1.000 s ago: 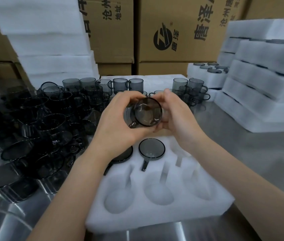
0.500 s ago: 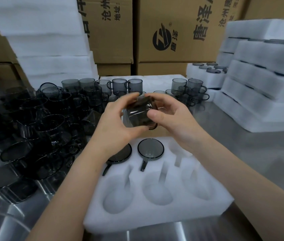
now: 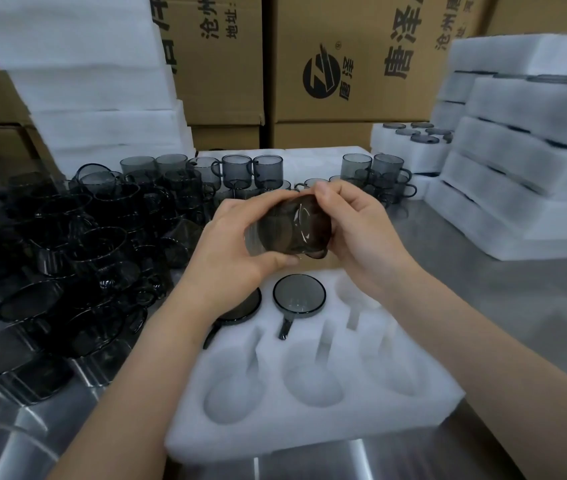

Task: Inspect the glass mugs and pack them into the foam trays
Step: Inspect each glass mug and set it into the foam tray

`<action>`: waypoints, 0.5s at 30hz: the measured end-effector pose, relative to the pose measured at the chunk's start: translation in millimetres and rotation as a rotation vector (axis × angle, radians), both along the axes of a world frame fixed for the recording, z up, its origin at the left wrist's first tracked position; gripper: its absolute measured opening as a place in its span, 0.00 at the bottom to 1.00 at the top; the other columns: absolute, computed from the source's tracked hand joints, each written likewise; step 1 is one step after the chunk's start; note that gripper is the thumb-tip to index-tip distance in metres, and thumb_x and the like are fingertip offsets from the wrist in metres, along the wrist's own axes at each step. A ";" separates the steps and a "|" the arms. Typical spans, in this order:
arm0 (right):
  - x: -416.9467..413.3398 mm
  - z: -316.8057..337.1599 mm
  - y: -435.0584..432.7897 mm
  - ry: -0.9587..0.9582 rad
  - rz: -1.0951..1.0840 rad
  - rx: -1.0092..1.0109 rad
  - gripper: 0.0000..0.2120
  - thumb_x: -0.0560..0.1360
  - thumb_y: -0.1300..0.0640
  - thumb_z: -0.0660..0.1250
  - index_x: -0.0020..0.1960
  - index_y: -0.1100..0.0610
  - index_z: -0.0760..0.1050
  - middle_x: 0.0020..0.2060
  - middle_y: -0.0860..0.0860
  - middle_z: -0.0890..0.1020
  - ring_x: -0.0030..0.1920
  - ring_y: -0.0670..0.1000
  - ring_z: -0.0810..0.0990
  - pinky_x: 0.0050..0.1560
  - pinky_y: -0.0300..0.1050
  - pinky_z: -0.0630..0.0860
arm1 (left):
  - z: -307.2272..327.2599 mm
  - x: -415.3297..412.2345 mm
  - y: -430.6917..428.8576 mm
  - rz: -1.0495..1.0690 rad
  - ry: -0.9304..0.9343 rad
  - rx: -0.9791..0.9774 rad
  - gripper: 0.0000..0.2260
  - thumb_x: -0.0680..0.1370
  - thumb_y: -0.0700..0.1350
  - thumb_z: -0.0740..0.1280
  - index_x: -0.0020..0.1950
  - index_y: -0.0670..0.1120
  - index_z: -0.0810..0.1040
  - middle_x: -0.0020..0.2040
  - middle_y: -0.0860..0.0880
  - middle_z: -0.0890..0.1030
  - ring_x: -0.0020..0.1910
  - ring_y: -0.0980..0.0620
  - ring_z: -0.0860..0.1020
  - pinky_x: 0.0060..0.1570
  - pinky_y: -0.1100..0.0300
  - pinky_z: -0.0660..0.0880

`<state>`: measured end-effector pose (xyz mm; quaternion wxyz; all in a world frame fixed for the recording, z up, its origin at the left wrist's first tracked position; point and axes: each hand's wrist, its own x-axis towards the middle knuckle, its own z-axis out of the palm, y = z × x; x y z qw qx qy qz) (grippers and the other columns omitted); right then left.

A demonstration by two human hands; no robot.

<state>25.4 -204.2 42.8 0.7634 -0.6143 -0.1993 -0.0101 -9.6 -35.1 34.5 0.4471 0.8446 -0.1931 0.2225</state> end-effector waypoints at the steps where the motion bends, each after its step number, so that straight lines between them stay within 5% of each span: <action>1: 0.3 0.8 -1.3 0.021 0.071 0.036 0.07 0.77 0.54 0.64 0.45 0.56 0.78 0.36 0.51 0.80 0.33 0.49 0.75 0.30 0.41 0.70 | 0.2 -0.1 0.3 -0.003 0.013 -0.035 0.33 0.64 0.44 0.79 0.64 0.66 0.73 0.58 0.59 0.77 0.61 0.62 0.69 0.65 0.69 0.64; 4: 1.9 2.7 -5.8 0.036 0.275 0.111 0.15 0.74 0.59 0.62 0.60 0.59 0.77 0.46 0.52 0.82 0.42 0.49 0.77 0.37 0.38 0.73 | 2.3 -0.1 0.6 -0.008 0.007 -0.124 0.29 0.64 0.47 0.75 0.60 0.68 0.71 0.59 0.56 0.79 0.62 0.54 0.73 0.67 0.54 0.69; 8: 2.4 3.7 -10.1 0.009 0.413 0.076 0.24 0.75 0.66 0.62 0.70 0.63 0.68 0.57 0.59 0.76 0.51 0.51 0.76 0.44 0.37 0.75 | 1.1 0.9 1.8 -0.016 0.011 -0.183 0.26 0.65 0.47 0.75 0.58 0.66 0.72 0.55 0.62 0.79 0.60 0.53 0.76 0.65 0.54 0.72; 15: 0.2 -1.4 -4.2 -0.025 0.078 -0.067 0.10 0.68 0.61 0.76 0.45 0.54 0.76 0.42 0.51 0.80 0.38 0.49 0.79 0.33 0.41 0.75 | -3.2 3.5 1.2 0.023 0.083 -0.034 0.32 0.64 0.44 0.81 0.64 0.60 0.74 0.56 0.52 0.78 0.59 0.53 0.74 0.61 0.63 0.69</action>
